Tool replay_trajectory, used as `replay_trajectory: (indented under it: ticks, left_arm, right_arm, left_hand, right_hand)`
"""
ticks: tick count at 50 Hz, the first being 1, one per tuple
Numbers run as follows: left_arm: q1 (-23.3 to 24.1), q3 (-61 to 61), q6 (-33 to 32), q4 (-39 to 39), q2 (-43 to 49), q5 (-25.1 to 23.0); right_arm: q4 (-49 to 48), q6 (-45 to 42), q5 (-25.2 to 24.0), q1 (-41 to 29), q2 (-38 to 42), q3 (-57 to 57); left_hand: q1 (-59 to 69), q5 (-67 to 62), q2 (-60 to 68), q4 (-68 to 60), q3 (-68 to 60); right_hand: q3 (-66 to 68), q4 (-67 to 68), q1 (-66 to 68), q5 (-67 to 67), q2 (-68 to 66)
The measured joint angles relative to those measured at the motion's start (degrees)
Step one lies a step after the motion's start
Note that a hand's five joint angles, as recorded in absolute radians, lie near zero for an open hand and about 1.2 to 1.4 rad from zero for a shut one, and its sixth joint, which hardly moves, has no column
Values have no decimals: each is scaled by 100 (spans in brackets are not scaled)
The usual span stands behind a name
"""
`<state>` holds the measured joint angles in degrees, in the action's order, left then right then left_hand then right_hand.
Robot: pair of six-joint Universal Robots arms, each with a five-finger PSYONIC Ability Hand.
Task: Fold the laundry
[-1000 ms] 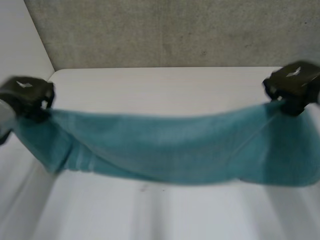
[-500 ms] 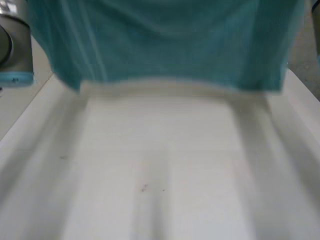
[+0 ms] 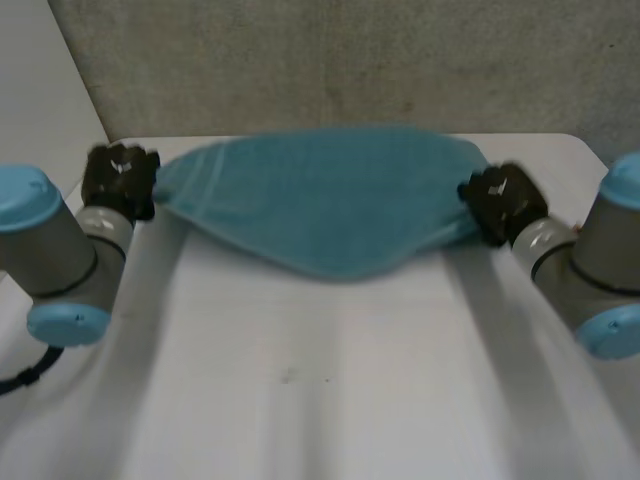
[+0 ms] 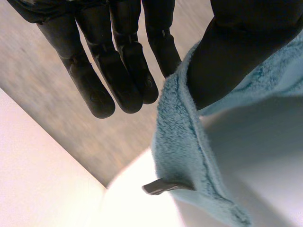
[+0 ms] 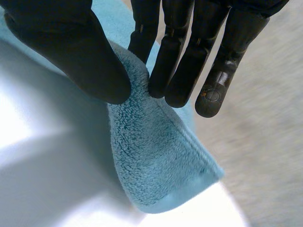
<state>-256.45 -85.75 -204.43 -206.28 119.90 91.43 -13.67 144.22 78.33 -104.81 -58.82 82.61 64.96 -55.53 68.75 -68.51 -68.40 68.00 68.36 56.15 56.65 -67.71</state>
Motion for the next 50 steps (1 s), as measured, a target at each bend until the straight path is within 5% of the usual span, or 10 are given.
replay_trajectory:
  ticks: [11,23,31,41,50]
  left_arm:
    - [-4,-1094,-49,216,-419,-4]
    - [-515,-2613,-635,2525,-2819,-61]
    - [-785,-2908,-1220,3453,-3487,-557]
    - [-568,-1838,-1284,2298,-2239,-802]
    - [-93,406,-1260,1203,220,-278]
  right_arm:
    - [903,99,-168,248,167,387]
    - [3530,-1444,-460,1118,-2342,1639]
    - [4370,-2697,-517,1646,-2892,1902]
    - [3294,-2250,-557,1383,-1616,764]
    - [1971,-1685,84,497,529,-1259]
  left_hand:
    - [0,0,0,0,0]
    - [0,0,1,0,0]
    - [0,3,1,0,0]
    - [0,3,2,-1,0]
    - [0,3,3,-1,-1]
  right_hand:
    - [0,0,0,2,0]
    - [0,0,0,6,0]
    - [0,0,0,6,0]
    - [0,0,0,7,0]
    - [0,0,0,23,0]
